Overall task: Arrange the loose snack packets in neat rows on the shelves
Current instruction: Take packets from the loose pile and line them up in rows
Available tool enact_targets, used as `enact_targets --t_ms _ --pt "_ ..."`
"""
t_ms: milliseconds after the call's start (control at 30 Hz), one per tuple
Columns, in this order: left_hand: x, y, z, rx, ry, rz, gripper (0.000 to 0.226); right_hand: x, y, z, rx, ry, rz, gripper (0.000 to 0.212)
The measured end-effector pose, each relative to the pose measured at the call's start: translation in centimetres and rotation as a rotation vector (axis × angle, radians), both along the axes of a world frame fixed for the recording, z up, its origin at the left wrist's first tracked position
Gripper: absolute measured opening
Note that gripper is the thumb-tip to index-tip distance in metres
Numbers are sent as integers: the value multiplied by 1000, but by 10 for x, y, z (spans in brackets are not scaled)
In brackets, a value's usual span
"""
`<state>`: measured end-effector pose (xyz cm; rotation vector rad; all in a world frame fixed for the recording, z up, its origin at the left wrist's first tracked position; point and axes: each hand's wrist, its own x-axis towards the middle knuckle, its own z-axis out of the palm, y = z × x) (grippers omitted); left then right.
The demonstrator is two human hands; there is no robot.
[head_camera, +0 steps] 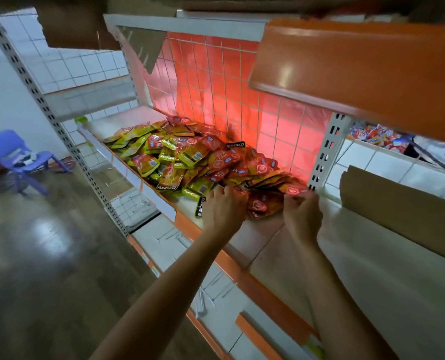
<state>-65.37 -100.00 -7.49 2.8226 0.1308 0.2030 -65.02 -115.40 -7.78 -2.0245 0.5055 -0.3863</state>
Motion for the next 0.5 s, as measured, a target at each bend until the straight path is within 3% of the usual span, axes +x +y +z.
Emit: enact_targets --t_ms 100,200,333,500 --pt "21 7 -4 232 135 -99 48 18 -3 -3 89 38 -144 45" --pt "34 15 -7 168 209 -96 63 29 -1 -11 135 145 -196 58" --pt "44 26 -12 69 147 -156 54 41 6 -17 123 167 -240 55" --pt "49 34 -16 -34 106 -264 53 48 9 -16 172 84 -348 30"
